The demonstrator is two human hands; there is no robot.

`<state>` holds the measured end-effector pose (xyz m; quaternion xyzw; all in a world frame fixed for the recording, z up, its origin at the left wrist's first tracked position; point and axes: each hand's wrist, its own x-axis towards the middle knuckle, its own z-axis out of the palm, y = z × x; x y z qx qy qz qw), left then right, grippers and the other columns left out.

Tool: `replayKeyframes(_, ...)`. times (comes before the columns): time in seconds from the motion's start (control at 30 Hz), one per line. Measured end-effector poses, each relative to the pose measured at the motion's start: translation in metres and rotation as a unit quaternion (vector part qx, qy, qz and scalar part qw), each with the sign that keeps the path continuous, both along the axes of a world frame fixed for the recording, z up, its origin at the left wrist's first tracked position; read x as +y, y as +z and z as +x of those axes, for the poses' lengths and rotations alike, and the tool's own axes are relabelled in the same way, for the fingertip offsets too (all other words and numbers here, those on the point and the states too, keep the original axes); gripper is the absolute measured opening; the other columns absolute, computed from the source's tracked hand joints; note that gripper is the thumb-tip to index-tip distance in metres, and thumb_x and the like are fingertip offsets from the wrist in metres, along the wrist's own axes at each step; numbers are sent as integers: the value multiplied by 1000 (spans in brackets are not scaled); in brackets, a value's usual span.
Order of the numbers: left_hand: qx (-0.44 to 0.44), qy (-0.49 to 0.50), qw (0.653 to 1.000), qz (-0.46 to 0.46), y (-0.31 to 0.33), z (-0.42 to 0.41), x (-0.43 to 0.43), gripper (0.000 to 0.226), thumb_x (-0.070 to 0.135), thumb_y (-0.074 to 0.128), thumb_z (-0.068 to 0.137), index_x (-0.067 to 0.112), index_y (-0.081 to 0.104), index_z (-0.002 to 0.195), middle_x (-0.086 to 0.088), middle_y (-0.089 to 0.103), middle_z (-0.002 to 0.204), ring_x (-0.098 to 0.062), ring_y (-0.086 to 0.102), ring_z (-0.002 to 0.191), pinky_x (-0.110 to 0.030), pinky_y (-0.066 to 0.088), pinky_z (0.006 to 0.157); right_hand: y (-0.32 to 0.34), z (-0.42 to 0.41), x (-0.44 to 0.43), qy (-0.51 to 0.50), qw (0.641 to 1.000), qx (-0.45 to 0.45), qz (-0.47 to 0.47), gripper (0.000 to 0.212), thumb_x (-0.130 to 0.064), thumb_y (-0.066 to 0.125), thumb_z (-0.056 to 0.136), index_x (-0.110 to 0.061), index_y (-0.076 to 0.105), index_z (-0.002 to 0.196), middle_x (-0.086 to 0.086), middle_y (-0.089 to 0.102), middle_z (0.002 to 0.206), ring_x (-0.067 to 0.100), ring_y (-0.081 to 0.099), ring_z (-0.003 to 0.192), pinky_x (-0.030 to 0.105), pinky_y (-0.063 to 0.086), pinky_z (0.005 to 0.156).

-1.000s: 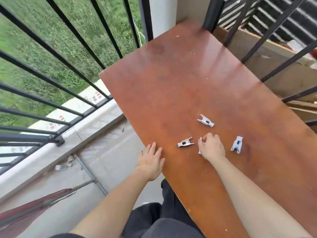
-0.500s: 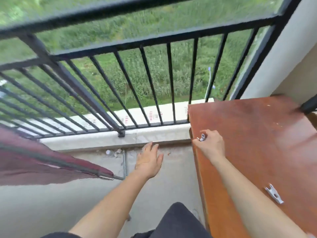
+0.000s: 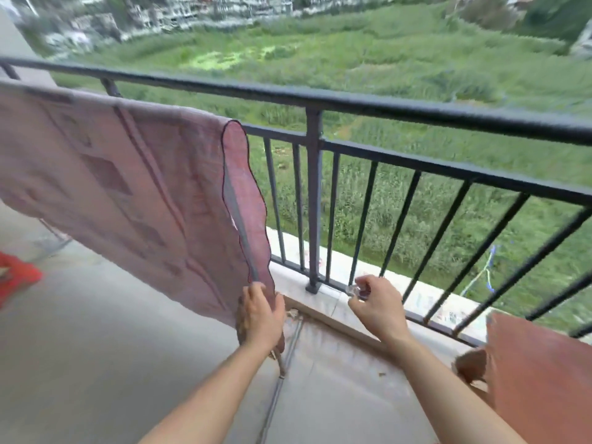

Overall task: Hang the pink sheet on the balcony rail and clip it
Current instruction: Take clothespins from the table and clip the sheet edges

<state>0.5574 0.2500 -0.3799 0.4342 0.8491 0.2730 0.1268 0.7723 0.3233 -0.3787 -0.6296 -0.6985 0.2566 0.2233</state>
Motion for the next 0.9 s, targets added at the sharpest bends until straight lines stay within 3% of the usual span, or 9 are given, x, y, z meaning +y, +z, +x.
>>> replayKeyframes(0.13,-66,63,995,42,16,-30,13,49,41,62,88,12,43,123,-11,50,120,-31,52,106,-30,34,74,2,-35,0,15,1000,12,-3,46,-17,73,73,-15,66,118,-1,56,100,14,56,89,20,40,83)
replayKeyframes(0.23,-125,102,985,58,35,-35,26,61,41,62,90,7,36,134,-13,47,130,-31,49,115,-30,31,76,2,-47,3,55,998,4,-12,45,-15,72,73,-16,70,118,-4,55,99,11,58,86,22,49,89)
replayKeyframes(0.37,-173,132,966,142,53,-29,51,82,40,71,84,2,25,141,-18,39,141,-34,42,128,-37,35,98,13,-58,35,131,991,36,20,40,-17,73,77,-17,72,117,-8,55,98,7,62,84,28,54,88)
replayKeyframes(0.43,-160,156,959,176,53,-27,65,87,43,74,80,4,24,139,-18,41,142,-34,44,127,-37,37,99,21,-64,55,160,985,60,35,35,-19,76,79,-19,73,114,-7,54,97,-1,57,79,14,51,81)
replayKeyframes(0.5,-114,194,954,199,51,-26,76,77,46,74,79,7,33,131,-15,50,130,-33,52,115,-37,42,89,26,-69,71,191,977,74,51,33,-25,78,79,-23,74,112,-8,54,95,-9,50,75,0,39,71)
replayKeyframes(0.57,-57,216,950,218,50,-26,86,55,42,69,83,6,43,116,-15,54,112,-36,55,100,-38,44,76,27,-71,85,221,969,95,56,35,-30,79,79,-24,74,113,-9,54,93,-12,50,74,-2,36,68)
replayKeyframes(0.67,-7,236,942,237,55,-25,95,27,25,64,90,4,49,99,-16,54,98,-38,55,92,-37,40,71,29,-76,107,250,958,135,50,40,-29,79,81,-21,71,119,-9,56,93,-12,53,75,4,46,73)
replayKeyframes(0.8,16,276,930,240,52,-20,95,24,22,61,93,4,47,86,-14,51,87,-40,56,84,-42,43,70,34,-82,129,255,948,188,35,41,-30,78,81,-16,70,119,-5,62,98,-2,62,81,4,48,76)
replayKeyframes(0.9,50,277,927,247,48,-13,89,18,14,56,95,3,47,82,-18,54,84,-40,56,81,-41,40,67,37,-87,137,267,941,207,27,41,-29,78,82,-16,70,119,-3,65,100,1,65,84,14,53,80)
